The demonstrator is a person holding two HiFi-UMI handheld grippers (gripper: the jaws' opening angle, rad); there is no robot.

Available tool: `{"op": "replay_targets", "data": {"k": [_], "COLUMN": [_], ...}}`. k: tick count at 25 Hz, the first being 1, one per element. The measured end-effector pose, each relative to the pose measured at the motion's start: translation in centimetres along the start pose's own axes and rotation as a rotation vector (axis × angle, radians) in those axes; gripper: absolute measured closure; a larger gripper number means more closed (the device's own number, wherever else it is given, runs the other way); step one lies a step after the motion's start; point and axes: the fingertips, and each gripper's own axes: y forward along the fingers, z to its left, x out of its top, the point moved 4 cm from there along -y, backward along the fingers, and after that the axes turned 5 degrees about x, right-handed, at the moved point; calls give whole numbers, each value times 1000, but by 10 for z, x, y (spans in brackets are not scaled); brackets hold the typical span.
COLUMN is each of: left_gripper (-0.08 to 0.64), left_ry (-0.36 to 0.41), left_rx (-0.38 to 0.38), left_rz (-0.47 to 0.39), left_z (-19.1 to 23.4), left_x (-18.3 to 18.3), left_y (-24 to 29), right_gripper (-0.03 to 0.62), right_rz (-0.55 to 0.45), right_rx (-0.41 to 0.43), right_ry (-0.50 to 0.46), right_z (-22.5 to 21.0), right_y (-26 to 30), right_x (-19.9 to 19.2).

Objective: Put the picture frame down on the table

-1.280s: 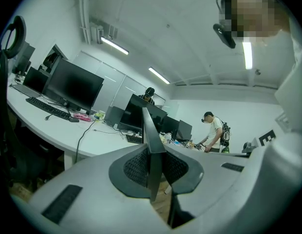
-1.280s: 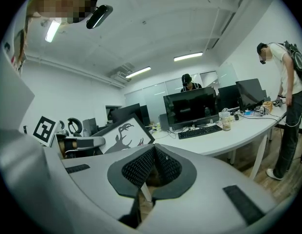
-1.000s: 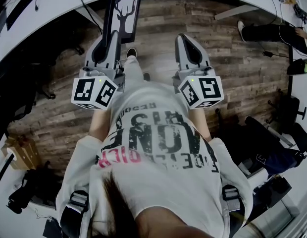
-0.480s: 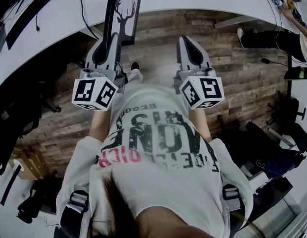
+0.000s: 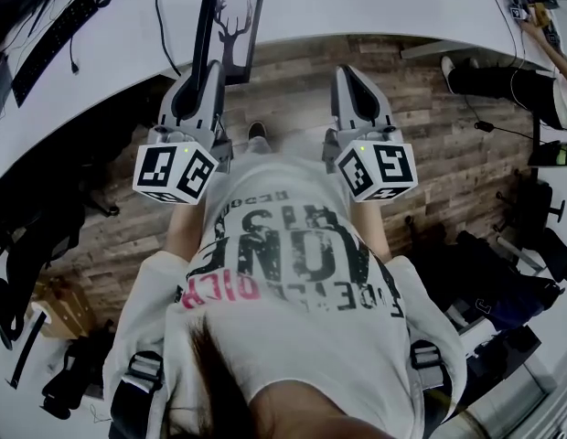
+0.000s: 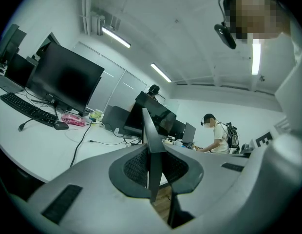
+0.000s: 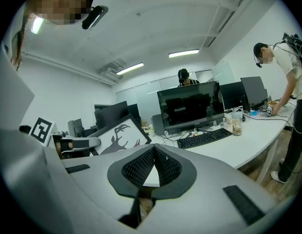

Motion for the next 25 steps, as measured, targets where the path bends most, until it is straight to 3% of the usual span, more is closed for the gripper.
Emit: {"op": "replay_targets", "data": {"k": [15, 25], "left_gripper": [522, 522], "left_ry": [-25, -45], "left_rx": [38, 97], "left_rz": [8, -4], "left_z": [24, 39], "left_x": [1, 11], "left_y": [4, 40], "right_gripper": [592, 592], "right_rz": [20, 49], "right_rx": [14, 60], "right_ry": [14, 24], "right_z": [6, -19], "right_y": [23, 69], "right_x": [-3, 5]}}
